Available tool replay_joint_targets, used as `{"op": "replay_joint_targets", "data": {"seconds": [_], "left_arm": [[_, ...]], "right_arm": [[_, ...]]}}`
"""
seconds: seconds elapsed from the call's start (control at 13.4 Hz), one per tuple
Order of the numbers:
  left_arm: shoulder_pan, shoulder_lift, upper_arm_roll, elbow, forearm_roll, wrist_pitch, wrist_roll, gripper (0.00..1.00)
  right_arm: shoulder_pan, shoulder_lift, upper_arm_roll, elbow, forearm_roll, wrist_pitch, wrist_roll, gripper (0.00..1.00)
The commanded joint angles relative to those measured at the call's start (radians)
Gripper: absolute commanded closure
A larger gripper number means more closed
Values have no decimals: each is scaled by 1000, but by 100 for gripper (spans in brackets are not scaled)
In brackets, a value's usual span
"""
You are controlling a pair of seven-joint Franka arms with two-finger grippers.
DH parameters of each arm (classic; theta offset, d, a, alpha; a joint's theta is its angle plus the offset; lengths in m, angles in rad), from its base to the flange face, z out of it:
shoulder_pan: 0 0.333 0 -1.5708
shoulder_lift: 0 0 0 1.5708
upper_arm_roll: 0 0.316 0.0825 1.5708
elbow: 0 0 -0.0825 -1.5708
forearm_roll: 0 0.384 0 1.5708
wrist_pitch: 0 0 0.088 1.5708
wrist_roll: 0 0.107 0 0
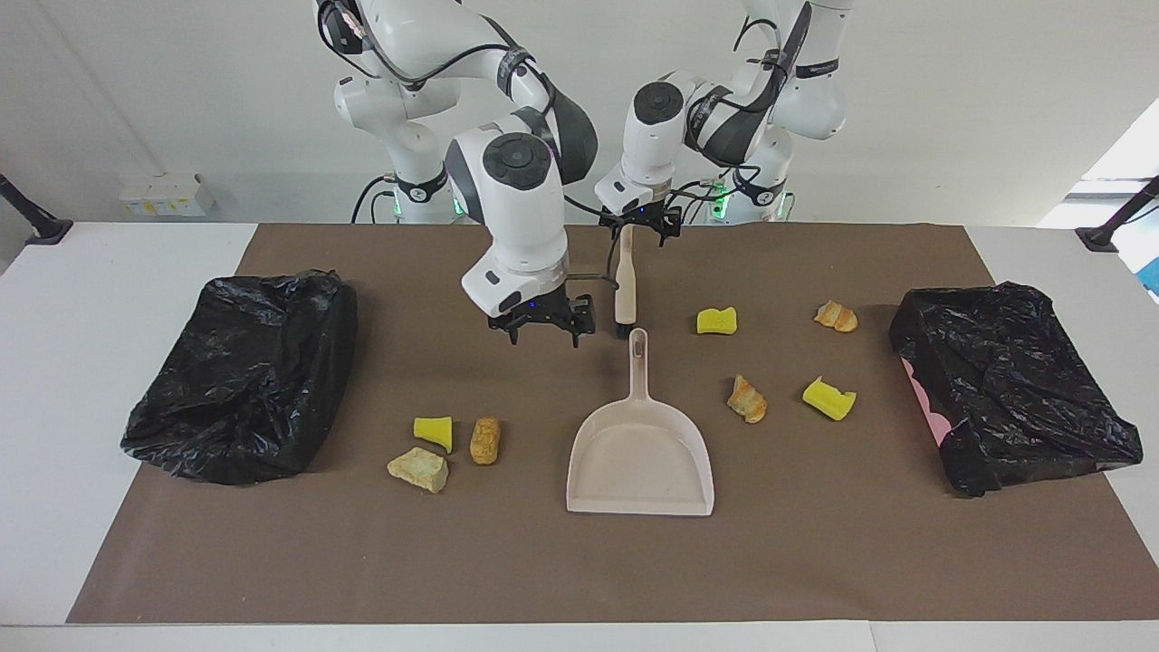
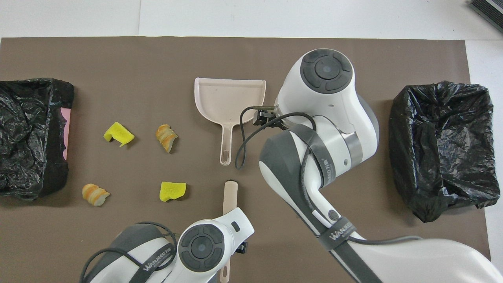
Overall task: Sweep and dump trash in bin
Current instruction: 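Grasp the beige dustpan handle with the right gripper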
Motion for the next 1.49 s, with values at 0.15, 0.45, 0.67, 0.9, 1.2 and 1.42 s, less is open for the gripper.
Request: {"op": "replay_joint_targets", "data": {"seconds": [0.15,0.45,0.67,0.9,1.2,1.42], "left_arm": [[-35,-59,14,-72,-11,21,-22,0],[-111,-27,15,-98,-37,76,-71,0],[-112,-27,15,-98,-37,72,-93,37],[-111,-27,15,-97,-37,67,-91,90],[-111,-29,17,-95,-37,43,-87,100],[-98,-36,25,-71,-35,-73,-87,100]], "right_arm": [[75,150,15,122,10,53,117,0],[135,252,9,186,-5,102,199,0],[156,266,8,179,-10,127,214,0],[164,264,12,157,-28,132,222,0],[164,246,14,71,-23,214,241,12],[161,244,15,68,-10,205,234,96]]}}
